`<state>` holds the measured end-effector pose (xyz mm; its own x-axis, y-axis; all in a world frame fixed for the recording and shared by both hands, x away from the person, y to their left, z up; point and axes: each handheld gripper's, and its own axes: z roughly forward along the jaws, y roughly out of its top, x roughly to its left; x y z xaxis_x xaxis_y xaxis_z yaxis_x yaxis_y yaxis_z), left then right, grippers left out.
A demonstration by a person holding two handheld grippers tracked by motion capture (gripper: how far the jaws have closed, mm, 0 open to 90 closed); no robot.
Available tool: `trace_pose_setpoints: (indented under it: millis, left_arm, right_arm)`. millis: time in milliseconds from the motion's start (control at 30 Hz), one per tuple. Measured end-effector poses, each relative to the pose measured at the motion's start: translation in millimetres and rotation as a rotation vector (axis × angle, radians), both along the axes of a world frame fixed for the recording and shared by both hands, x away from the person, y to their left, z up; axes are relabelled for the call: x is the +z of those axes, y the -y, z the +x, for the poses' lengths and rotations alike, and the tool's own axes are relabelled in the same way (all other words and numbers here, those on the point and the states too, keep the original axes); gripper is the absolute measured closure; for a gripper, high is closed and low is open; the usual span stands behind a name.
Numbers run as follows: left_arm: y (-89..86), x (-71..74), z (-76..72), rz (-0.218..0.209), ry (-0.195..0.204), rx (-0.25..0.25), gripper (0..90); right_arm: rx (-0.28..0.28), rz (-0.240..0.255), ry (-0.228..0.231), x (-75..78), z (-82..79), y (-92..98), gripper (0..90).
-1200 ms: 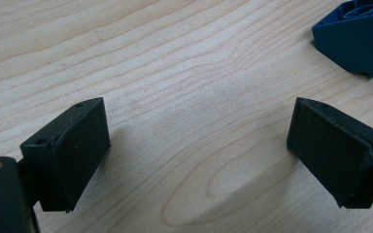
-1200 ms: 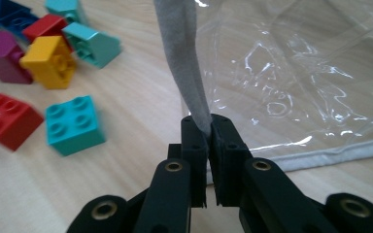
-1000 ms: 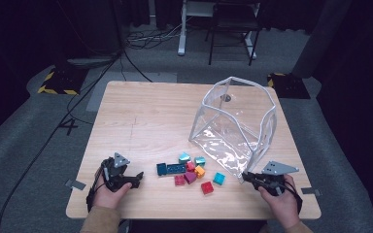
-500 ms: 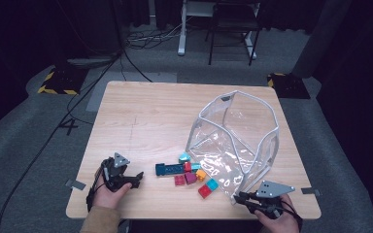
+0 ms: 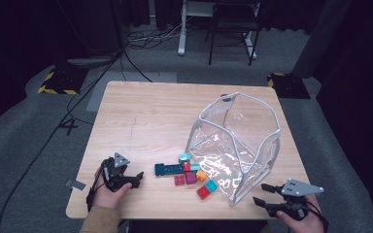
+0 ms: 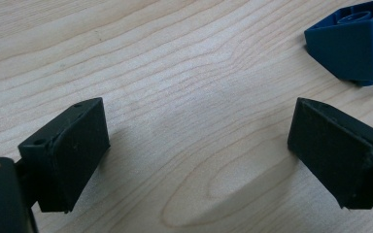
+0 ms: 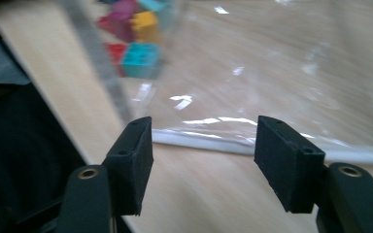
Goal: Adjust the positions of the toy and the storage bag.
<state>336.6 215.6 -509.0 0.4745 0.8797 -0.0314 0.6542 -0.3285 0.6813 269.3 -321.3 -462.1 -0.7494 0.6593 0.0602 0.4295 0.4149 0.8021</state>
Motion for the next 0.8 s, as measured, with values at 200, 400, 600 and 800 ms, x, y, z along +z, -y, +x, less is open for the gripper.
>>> trace_pose_setpoints:
  millis: [200, 400, 600, 800]
  left_arm:
    - [0.8, -0.1, 0.9, -0.001, -0.003, 0.0, 6.7]
    - [0.8, -0.1, 1.0, 0.0, -0.003, 0.0, 6.5]
    - [0.7, 0.0, 1.4, 0.002, -0.005, -0.003, 6.2]
    - [0.9, -0.1, 0.9, 0.002, -0.004, 0.0, 6.5]
  right_arm:
    - [-0.175, -0.008, 0.011, -9.1, 25.8, 52.8, 27.5]
    - [-0.296, -0.048, 0.025, -22.7, 51.9, 81.7, 20.6]
    - [-0.344, -0.081, -0.024, -42.0, 69.7, 89.7, 17.4]
    - [-0.338, -0.118, -0.026, -44.1, 72.4, 84.6, 15.2]
